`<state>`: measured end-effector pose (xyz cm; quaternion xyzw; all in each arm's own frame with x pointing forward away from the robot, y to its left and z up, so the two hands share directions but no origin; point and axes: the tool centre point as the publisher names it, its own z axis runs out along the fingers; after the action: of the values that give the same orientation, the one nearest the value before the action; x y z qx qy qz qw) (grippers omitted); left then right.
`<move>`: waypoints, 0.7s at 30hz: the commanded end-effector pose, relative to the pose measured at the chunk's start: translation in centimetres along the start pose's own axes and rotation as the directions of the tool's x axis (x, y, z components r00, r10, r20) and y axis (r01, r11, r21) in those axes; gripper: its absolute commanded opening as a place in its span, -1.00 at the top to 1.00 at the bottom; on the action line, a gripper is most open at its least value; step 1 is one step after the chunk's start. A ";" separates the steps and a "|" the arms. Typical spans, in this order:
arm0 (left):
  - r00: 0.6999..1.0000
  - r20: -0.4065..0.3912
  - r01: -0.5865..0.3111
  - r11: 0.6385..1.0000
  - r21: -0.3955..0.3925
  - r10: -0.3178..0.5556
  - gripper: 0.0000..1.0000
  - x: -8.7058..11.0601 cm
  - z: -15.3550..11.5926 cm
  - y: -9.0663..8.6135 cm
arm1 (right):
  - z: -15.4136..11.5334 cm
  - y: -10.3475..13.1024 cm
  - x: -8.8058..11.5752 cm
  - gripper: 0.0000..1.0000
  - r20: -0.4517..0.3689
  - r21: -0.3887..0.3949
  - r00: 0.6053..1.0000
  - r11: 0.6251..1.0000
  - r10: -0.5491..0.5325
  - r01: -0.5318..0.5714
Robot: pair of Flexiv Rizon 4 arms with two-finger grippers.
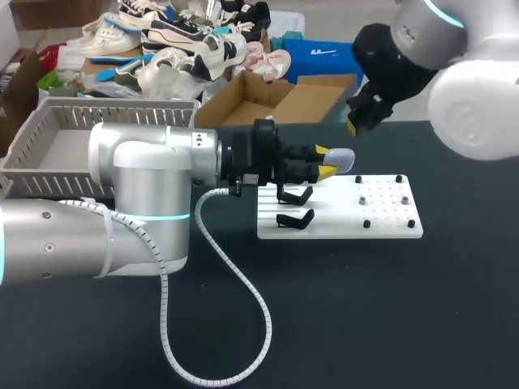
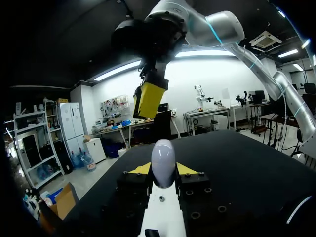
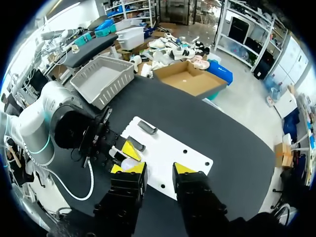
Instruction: Pick up each earbud case from the left stands, insert the matching earbuds, close the lid, and place the case in the box.
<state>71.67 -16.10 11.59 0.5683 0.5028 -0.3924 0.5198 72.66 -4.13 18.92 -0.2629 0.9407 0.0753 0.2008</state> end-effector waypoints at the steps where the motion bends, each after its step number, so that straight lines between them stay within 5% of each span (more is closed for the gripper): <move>1: 1.000 0.011 -0.002 1.000 -0.013 0.003 1.00 -0.2 -0.3 0.1 | -1.6 0.3 2.6 0.37 0.092 0.031 0.996 0.999 0.014 -0.017; 11: 0.997 0.026 -0.065 0.987 -0.146 0.070 1.00 -2.2 -6.0 3.7 | -2.1 -1.0 5.4 0.43 0.135 0.001 0.984 0.993 0.118 -0.120; 21: 0.986 -0.114 -0.159 0.895 -0.417 0.122 1.00 -1.5 -17.8 8.5 | -1.6 -1.1 6.2 0.43 0.135 -0.036 0.975 0.985 0.175 -0.171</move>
<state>80.34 -2.85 16.22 0.5387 0.5357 -0.2623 0.5950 68.04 -8.44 18.15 -0.1793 0.9473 0.1192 0.2373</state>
